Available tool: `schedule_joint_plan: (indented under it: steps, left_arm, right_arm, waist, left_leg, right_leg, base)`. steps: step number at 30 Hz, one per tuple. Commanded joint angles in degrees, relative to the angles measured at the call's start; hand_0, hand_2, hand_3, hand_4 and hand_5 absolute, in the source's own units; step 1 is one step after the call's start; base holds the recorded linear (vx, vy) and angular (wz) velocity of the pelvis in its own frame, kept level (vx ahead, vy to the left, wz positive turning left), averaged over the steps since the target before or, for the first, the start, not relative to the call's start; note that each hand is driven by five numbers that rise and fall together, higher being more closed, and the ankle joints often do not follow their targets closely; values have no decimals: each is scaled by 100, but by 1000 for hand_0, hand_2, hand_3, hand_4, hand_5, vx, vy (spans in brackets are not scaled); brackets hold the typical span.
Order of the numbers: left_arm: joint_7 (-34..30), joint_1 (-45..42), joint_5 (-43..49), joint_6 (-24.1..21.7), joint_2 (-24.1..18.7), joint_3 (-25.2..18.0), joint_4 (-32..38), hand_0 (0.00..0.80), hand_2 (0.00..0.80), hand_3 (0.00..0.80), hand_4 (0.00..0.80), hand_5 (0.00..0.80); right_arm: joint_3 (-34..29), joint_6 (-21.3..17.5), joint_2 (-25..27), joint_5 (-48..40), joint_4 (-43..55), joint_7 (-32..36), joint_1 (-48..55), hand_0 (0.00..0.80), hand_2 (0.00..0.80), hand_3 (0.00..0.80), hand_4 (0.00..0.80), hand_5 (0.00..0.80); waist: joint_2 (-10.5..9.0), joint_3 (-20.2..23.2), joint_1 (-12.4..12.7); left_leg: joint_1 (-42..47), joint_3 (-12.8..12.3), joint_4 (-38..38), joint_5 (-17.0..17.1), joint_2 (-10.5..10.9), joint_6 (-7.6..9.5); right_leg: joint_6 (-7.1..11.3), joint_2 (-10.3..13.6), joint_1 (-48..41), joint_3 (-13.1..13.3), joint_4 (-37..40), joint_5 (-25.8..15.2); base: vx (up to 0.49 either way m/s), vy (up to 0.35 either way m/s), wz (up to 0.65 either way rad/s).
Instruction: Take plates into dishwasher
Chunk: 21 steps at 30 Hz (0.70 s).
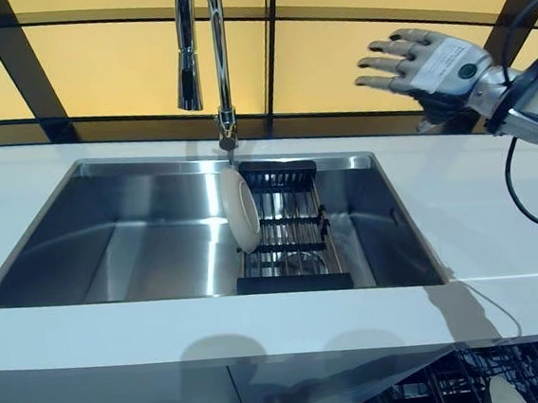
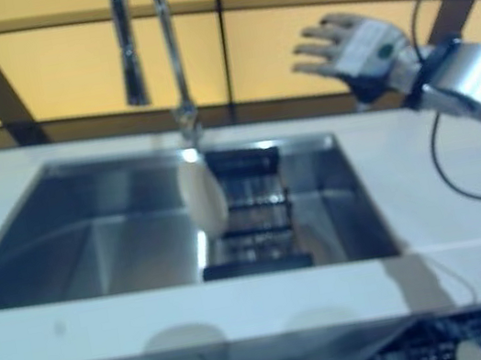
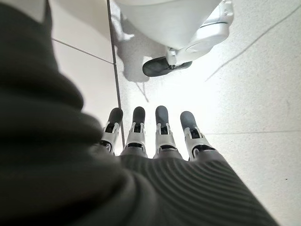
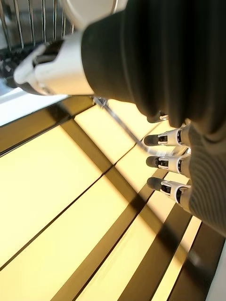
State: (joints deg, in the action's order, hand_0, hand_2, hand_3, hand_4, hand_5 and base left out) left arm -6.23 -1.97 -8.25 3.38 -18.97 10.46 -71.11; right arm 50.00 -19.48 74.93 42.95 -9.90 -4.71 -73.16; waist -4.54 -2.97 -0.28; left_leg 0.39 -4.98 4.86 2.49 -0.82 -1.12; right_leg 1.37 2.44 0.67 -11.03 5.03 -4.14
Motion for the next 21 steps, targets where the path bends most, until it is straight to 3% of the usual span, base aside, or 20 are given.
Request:
schedule_joint_plan:
  steps: [1, 7, 21]
  left_arm:
    - [22, 123, -128, 52, -140, 74, -100, 0, 0, 0, 0, 0]
    - [36, 93, -148, 67, -155, 34, -91, 0, 0, 0, 0, 0]
    - [70, 241, -534, 52, -312, 95, -4, 0, 0, 0, 0, 0]
  right_arm:
    - [272, 4, 36, 101, -75, 85, -778, 0, 0, 0, 0, 0]
    - [424, 15, -194, 147, 116, 376, -1031, 0, 0, 0, 0, 0]
    - [1034, 582, -661, 29, 359, 674, -1915, 0, 0, 0, 0, 0]
  waist:
    - [-133, -1, 203]
    - [-150, -85, 265]
    - [-297, -617, 389]
  left_leg:
    - [-122, 81, 14, -187, 106, 25]
    - [-226, 144, 14, -119, 124, 12]
    - [-672, 325, 14, 28, 169, 30]
  right_leg:
    - [254, -190, -214, -20, -3, 421]
    - [250, -184, -136, -57, -3, 384]
    - [223, -187, 260, -112, -3, 263]
  base:
    - [27, 65, 18]
    - [-2, 68, 8]
    - [-49, 53, 16]
